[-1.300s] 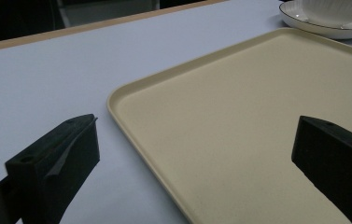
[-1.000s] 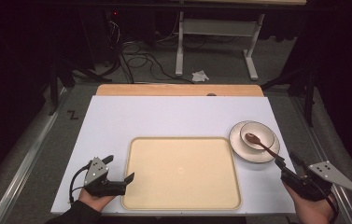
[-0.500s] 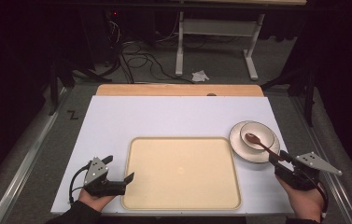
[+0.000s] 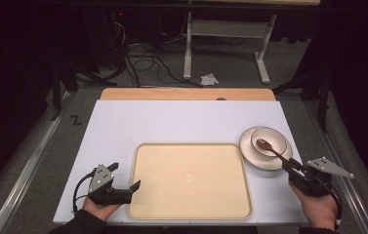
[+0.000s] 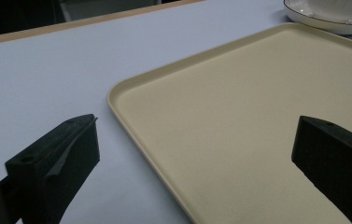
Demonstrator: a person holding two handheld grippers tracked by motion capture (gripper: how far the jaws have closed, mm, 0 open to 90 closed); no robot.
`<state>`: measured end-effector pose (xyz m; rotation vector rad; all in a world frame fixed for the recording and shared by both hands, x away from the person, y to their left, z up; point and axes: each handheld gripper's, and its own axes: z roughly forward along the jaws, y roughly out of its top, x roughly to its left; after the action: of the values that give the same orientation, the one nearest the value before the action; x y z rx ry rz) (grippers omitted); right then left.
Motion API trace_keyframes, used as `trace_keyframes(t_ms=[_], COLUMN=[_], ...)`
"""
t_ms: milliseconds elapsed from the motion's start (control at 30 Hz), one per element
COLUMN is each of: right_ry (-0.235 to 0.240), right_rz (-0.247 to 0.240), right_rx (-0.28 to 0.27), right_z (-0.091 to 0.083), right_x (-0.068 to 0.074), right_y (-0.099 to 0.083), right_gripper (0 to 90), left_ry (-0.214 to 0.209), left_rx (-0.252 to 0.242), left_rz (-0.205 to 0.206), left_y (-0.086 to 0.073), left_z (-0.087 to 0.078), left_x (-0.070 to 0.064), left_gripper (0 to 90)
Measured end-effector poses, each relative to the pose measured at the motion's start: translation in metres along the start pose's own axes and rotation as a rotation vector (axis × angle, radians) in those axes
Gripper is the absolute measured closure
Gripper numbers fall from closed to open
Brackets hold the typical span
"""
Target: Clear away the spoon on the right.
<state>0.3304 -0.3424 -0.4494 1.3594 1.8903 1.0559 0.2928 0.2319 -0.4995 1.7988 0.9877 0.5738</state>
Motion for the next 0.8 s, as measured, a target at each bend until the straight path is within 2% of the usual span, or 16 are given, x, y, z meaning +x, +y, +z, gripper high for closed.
trace_keyframes(t_ms=[100, 167, 467, 633, 800], right_ry=[0.0, 0.011, 0.004, 0.004, 0.002], right_rz=[-0.008, -0.01, -0.047, -0.044, -0.038], right_rx=[0.004, 0.003, -0.012, -0.02, -0.051], right_z=[0.001, 0.0008, 0.0006, 0.0003, -0.0029], right_x=[0.0012, 0.0018, 0.008, 0.0086, 0.0092], right_y=[-0.0002, 0.0002, 0.0023, 0.0018, 0.0025], right_gripper=[75.6, 75.9, 76.6, 76.7, 76.8], left_ry=[0.001, 0.002, 0.001, 0.001, 0.0], left_rx=[-0.001, 0.0, -0.003, -0.005, -0.005], left_rz=[-0.003, -0.003, -0.009, -0.013, -0.011], left_y=[-0.0001, -0.0002, -0.0005, -0.0004, -0.0002], left_z=[-0.0002, -0.0001, -0.0002, -0.0003, -0.0004], left_x=[0.0001, 0.0004, 0.0004, 0.0009, 0.0008], left_gripper=[1.4, 1.5, 1.5, 1.5, 1.5])
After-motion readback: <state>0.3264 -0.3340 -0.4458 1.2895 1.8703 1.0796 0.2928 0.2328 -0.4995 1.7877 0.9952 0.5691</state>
